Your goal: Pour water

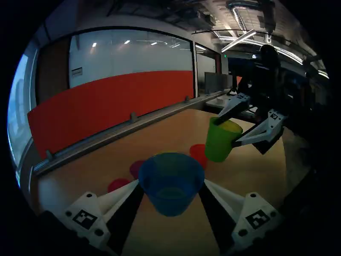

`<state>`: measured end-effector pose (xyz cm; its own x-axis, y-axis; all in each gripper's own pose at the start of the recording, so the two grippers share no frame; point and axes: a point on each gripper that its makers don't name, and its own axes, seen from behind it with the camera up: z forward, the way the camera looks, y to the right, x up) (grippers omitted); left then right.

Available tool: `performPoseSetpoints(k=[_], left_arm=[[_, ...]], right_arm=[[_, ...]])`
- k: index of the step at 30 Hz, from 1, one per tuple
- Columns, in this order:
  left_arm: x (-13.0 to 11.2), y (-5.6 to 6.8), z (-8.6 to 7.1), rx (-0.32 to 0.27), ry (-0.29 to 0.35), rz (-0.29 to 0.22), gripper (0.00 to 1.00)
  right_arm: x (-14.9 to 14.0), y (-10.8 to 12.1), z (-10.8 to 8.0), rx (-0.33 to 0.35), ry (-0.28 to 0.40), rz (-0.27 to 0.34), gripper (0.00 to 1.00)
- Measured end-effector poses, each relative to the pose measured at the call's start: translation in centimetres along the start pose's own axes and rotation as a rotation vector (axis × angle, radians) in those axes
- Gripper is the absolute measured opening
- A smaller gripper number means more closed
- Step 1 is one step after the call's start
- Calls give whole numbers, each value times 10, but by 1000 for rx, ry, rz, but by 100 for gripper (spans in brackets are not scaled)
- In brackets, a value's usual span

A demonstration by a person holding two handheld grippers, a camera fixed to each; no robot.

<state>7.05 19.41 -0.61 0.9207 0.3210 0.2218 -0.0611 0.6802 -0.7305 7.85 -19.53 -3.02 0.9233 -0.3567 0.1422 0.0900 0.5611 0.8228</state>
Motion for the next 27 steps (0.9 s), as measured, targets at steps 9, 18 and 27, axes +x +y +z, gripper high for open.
performPoseSetpoints(k=[9,18,27], left_arm=[[13,10,-6,-1,33,3,84],[20,12,-8,-2,59,-9,84],[29,14,-9,-5,93,-18,84]], right_arm=[[15,-3,-9,-14,71,21,93],[30,-3,-15,-26,141,34,93],[45,1,-19,-49,201,24,93]])
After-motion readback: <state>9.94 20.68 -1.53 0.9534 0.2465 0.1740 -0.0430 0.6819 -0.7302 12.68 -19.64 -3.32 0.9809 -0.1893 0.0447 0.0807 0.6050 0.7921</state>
